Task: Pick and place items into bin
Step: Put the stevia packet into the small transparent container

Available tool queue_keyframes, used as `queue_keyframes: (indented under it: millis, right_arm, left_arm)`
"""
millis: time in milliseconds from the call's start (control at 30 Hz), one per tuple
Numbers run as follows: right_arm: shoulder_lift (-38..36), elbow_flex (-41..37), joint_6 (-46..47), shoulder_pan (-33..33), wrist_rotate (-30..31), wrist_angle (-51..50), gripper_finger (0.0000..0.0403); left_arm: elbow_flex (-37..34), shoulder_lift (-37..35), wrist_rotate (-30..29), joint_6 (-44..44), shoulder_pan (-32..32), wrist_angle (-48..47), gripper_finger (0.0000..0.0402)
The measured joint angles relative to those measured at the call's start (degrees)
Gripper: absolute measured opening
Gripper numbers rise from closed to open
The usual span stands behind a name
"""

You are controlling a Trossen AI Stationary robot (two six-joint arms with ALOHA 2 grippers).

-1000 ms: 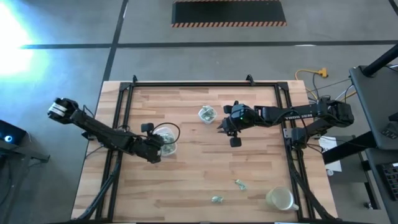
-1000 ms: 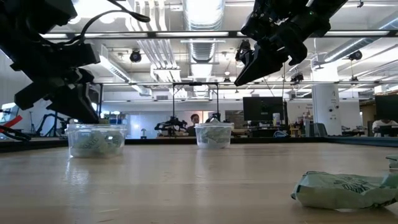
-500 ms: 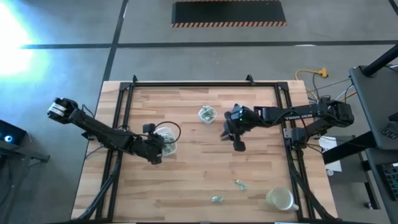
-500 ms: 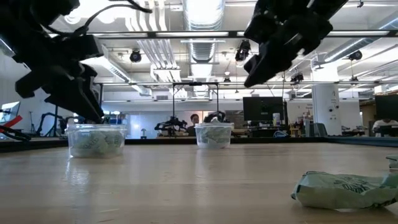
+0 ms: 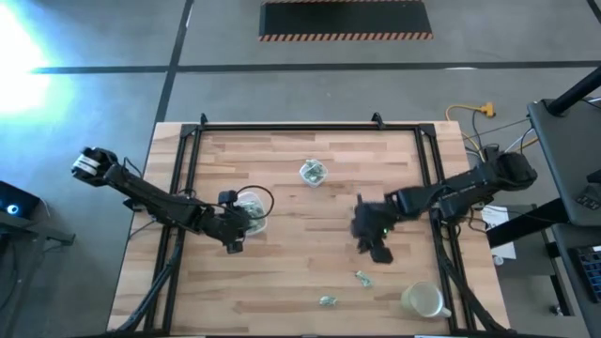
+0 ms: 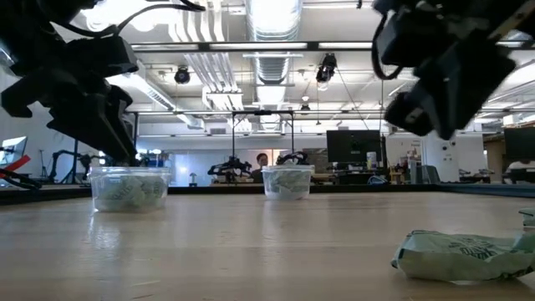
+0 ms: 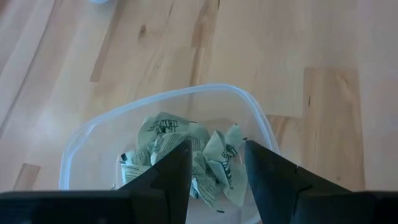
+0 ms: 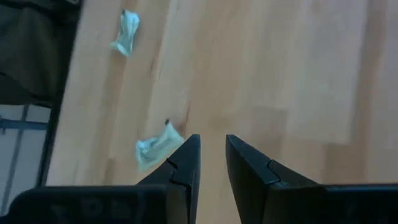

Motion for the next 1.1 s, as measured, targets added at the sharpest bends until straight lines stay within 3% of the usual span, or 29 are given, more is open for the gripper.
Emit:
queue_keyframes:
  millis: [267,500,800,1100]
  right_arm:
    - [0.02,-0.68,15.71,14.42,15.18,-0.04,0.0068]
    - [0.04,-0.72,21.30,23.25,26.81,1.23,0.0066]
    - [0.07,-4.18,8.01,28.48,28.11,17.84,0.0089]
    - [1.03,-10.67,10.93,28.37,32.75,24.75,0.0126]
  left_arm:
    - [0.00,-0.01,0.00,0.02,-0.05,0.03,0.0132]
    - [-0.01,-0.01,-0.02,0.02,-0.07,0.03,0.0132]
    - [-0.04,-0.01,0.00,0.09,-0.09,0.03,0.0132]
    - [-0.09,-0.01,0.02,0.09,-0.09,0.03,0.0132]
